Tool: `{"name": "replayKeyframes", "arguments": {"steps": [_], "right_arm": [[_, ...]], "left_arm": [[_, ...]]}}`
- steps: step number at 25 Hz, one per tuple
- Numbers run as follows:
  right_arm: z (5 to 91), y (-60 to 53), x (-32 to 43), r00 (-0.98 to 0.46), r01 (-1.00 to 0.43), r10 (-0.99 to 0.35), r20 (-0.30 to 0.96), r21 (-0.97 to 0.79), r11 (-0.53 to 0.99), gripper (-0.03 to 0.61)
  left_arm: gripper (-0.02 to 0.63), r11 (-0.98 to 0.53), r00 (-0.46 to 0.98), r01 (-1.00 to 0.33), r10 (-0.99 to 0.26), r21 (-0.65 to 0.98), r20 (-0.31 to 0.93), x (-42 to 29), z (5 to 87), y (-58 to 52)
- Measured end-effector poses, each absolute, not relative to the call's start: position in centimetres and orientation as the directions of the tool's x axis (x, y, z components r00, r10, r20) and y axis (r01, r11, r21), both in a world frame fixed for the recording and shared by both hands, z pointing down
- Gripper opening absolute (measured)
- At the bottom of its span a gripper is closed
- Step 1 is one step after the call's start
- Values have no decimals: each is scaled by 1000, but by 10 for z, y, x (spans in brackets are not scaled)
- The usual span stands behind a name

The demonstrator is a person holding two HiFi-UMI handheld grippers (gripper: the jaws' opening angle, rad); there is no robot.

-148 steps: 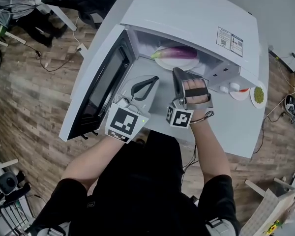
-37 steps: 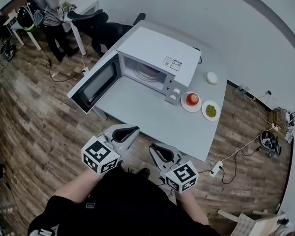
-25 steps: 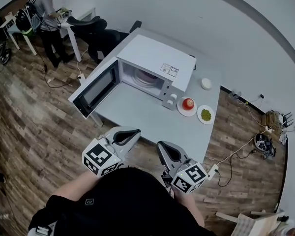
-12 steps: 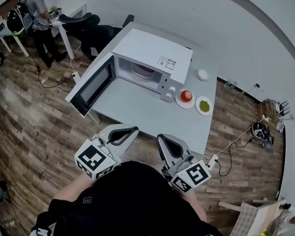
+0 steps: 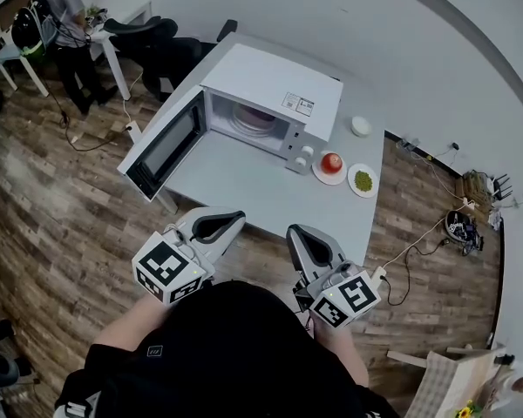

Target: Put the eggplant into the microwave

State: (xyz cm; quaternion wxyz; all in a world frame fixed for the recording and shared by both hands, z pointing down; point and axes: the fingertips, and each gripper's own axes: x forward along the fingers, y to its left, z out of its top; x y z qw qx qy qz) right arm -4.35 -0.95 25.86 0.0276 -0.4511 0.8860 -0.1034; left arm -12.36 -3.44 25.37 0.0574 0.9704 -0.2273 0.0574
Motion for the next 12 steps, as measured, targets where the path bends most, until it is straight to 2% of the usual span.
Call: {"name": "replayKeyframes", "arguments": {"steps": [12], "right_arm": [[243,-23,-51,-585,-801,-811,13,-167,575,14]], "left_arm": [[6,-894,890,-444,-432,65,146,-119,247,-50]]}}
